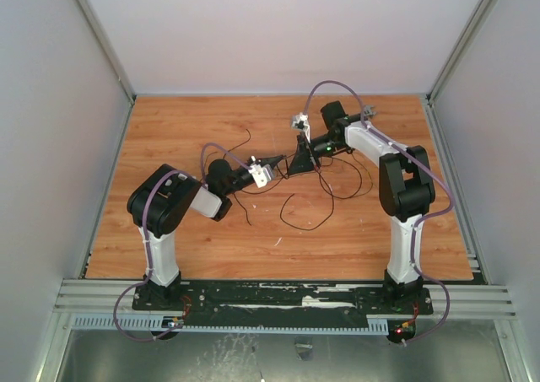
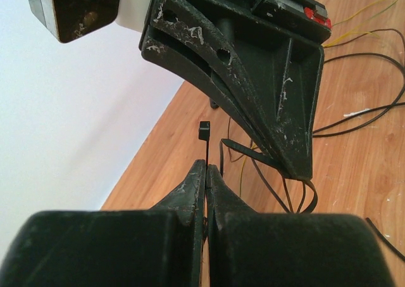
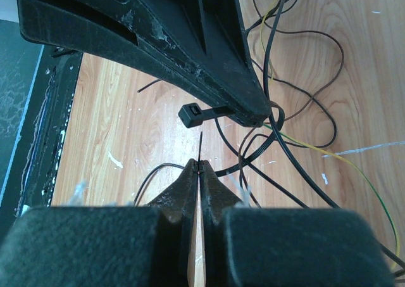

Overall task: Zip-tie the wires
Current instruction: Tie the cable at the center of the board.

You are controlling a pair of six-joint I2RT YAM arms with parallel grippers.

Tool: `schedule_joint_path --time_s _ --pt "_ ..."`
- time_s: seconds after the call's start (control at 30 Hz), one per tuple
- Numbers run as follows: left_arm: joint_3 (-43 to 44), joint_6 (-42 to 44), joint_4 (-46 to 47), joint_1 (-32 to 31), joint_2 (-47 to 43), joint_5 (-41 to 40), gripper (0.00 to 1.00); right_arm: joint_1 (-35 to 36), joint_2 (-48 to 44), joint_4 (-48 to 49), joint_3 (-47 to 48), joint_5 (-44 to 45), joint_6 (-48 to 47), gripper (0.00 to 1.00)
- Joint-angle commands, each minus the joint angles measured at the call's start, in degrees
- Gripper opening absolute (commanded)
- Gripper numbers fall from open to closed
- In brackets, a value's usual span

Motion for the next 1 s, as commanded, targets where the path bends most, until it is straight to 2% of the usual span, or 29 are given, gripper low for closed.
schedule_joint_path --time_s 0.0,0.97 --pt "0.02 0.23 2.54 -0.61 -0.05 0.49 0.00 0.44 0.49 -0.39 2.28 -0.42 0.21 0.00" --pt "-0.18 0.25 2.89 -0.59 1.02 0.40 0.00 0.52 -0.34 -2.15 3.80 -0.32 -0.83 0.00"
